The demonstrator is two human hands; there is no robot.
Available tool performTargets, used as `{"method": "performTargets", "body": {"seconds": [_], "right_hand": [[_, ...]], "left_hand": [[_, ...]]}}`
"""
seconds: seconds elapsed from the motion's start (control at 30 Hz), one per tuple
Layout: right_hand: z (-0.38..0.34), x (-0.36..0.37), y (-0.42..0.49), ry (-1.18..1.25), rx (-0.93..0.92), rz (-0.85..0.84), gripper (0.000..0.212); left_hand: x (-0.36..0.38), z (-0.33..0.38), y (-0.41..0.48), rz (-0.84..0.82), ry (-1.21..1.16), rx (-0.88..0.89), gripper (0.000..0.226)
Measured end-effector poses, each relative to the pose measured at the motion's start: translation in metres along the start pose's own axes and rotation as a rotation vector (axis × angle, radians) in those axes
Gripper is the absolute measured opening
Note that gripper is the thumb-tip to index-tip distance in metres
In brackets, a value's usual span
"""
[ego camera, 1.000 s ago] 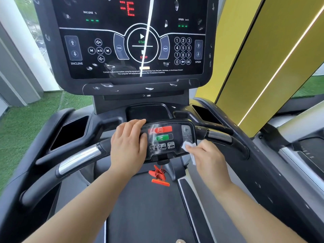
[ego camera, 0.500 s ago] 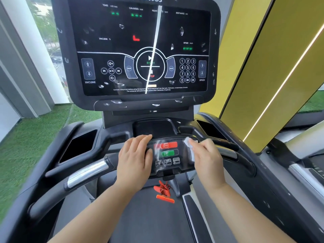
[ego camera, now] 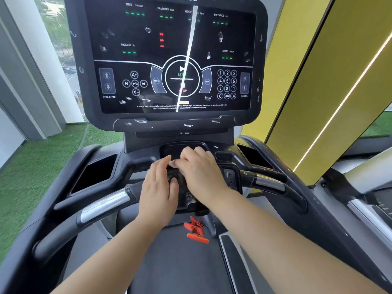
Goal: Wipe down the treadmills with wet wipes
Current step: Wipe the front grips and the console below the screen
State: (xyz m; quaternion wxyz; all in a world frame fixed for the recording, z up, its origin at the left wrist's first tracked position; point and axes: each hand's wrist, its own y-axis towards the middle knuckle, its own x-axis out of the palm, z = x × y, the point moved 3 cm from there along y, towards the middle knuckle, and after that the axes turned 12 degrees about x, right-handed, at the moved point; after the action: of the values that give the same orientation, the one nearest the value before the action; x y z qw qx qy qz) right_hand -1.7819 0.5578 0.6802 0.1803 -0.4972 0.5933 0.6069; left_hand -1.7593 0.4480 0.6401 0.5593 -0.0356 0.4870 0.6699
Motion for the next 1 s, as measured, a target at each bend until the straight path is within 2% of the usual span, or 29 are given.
{"method": "performTargets", "body": {"seconds": [0.07, 0.3, 0.37, 0.43, 0.5, 0.57, 0.67, 0.73, 0.8, 0.87, 1.0], "right_hand": [[0.016, -0.008, 0.000, -0.021, 0.009, -0.057, 0.020], [0.081, -0.028, -0.011, -0.133, 0.235, -0.187, 0.018], [0.077, -0.027, -0.011, -0.099, 0.222, -0.235, 0.022], [0.056, -0.027, -0.006, -0.046, 0.146, -0.243, 0.013], [0.039, -0.025, 0.000, 0.016, 0.146, -0.276, 0.025], [0.039, -0.021, 0.008, -0.013, 0.135, -0.287, 0.029], [0.063, -0.017, 0.007, 0.023, 0.263, -0.402, 0.025], [0.081, -0.024, 0.004, 0.005, 0.304, -0.395, 0.019], [0.100, -0.032, -0.003, 0.041, 0.432, -0.404, 0.011], [0.113, -0.039, -0.009, 0.092, 0.524, -0.357, 0.026], [0.115, -0.044, -0.017, 0.228, 0.563, -0.307, 0.025]], "left_hand": [[0.001, 0.001, 0.000, -0.030, 0.068, 0.030, 0.051], [0.002, 0.005, 0.002, -0.125, 0.184, 0.001, 0.052], [0.003, 0.008, 0.004, -0.144, 0.230, -0.035, 0.054], [0.005, 0.014, 0.007, -0.139, 0.342, -0.022, 0.049], [0.008, 0.019, 0.011, -0.101, 0.400, 0.022, 0.044], [0.013, 0.024, 0.015, -0.083, 0.405, 0.081, 0.041], [0.019, 0.029, 0.017, -0.117, 0.380, 0.122, 0.041], [0.020, 0.030, 0.015, -0.133, 0.375, 0.133, 0.042], [0.020, 0.028, 0.014, -0.134, 0.389, 0.156, 0.043], [0.020, 0.027, 0.014, -0.138, 0.402, 0.156, 0.043], [0.026, 0.033, 0.018, -0.168, 0.446, 0.109, 0.043]]}}
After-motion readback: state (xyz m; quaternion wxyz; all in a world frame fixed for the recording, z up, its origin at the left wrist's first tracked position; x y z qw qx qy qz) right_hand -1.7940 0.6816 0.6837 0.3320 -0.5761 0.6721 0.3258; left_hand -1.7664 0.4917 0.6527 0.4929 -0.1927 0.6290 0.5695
